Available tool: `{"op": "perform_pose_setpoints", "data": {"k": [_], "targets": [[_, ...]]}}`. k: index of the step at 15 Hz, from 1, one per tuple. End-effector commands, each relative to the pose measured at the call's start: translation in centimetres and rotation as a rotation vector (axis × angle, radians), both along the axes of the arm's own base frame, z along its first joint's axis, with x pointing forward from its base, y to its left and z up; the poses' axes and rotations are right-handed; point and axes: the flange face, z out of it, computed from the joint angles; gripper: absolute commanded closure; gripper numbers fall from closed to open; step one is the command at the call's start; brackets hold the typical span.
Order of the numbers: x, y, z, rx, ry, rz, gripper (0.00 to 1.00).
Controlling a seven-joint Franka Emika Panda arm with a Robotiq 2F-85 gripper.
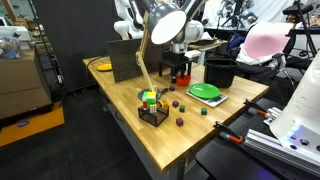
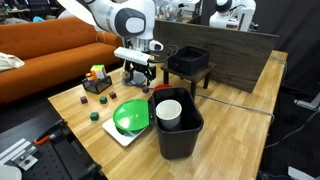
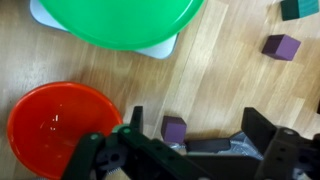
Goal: Put the purple thing to the furthest right on the plate
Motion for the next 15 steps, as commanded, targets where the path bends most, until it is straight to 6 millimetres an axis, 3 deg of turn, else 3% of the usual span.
{"op": "perform_pose_setpoints", "data": {"k": [1, 8, 15], "targets": [[2.1, 0.1, -0.7, -0.015, -0.007, 0.007, 0.00], [3.4, 1.6, -2.4, -0.001, 0.000, 0.030, 0.00], [3.5, 1.8, -4.0, 0.005, 0.024, 0.027, 0.00]]}}
